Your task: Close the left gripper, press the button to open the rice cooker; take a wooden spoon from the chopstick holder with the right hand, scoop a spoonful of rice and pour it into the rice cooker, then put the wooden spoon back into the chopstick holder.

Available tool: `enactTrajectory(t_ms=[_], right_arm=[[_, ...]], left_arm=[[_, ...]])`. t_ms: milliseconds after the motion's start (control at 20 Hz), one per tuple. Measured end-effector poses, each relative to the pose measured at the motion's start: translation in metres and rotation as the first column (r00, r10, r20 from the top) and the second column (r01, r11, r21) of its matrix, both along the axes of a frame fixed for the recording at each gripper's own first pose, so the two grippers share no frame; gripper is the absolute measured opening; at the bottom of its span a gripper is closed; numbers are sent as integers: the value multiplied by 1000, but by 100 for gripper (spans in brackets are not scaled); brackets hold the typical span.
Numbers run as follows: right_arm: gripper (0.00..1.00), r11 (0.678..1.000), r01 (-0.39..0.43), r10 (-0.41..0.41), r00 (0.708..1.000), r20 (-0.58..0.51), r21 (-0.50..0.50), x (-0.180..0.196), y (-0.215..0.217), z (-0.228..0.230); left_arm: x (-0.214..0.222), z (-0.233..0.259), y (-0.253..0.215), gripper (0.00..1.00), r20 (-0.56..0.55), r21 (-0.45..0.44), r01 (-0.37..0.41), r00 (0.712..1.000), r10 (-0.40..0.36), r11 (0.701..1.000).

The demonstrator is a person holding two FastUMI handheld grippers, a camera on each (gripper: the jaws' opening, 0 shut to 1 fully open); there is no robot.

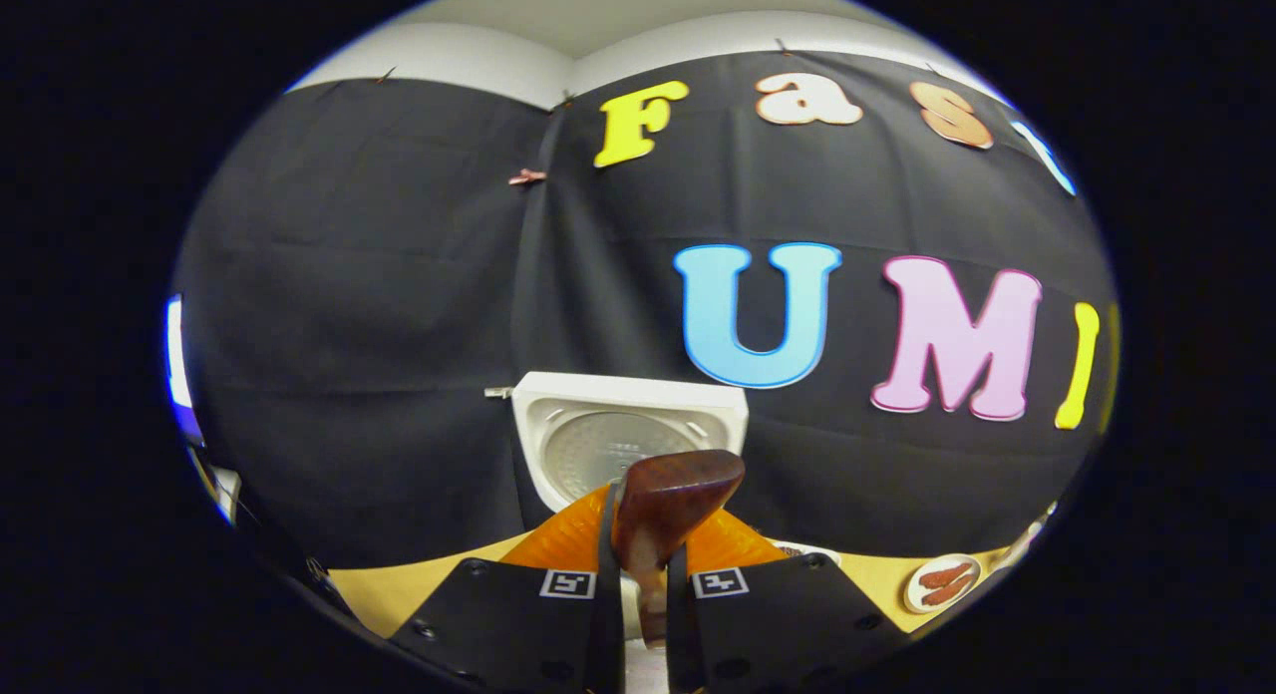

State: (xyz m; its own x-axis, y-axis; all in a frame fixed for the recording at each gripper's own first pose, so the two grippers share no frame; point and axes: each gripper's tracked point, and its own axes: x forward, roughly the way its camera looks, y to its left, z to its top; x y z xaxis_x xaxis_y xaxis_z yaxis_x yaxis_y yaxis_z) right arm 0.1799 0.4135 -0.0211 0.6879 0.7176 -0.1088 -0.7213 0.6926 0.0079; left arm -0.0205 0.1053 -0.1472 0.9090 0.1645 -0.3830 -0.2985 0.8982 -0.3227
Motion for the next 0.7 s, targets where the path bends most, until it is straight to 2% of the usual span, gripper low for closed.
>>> enactTrajectory(t_ms=[150,300,400,500,700], right_arm=[[20,993,89,-84,994,-68,72,14,-72,19],[20,976,186,-170,976,-136,115,30,-144,26],[20,962,242,-214,956,-200,129,40,-190,25],[20,941,306,-263,930,-258,144,47,-238,25],[20,901,419,-373,881,-289,115,64,-330,4]], left_arm=[[18,11,-25,96,5,14,41,999,-41,999],[36,23,-46,96,13,43,67,998,-67,997],[47,28,-61,96,17,35,72,997,-73,997],[56,29,-81,96,20,-19,76,997,-76,997],[66,32,-109,96,6,-48,57,998,-57,997]])
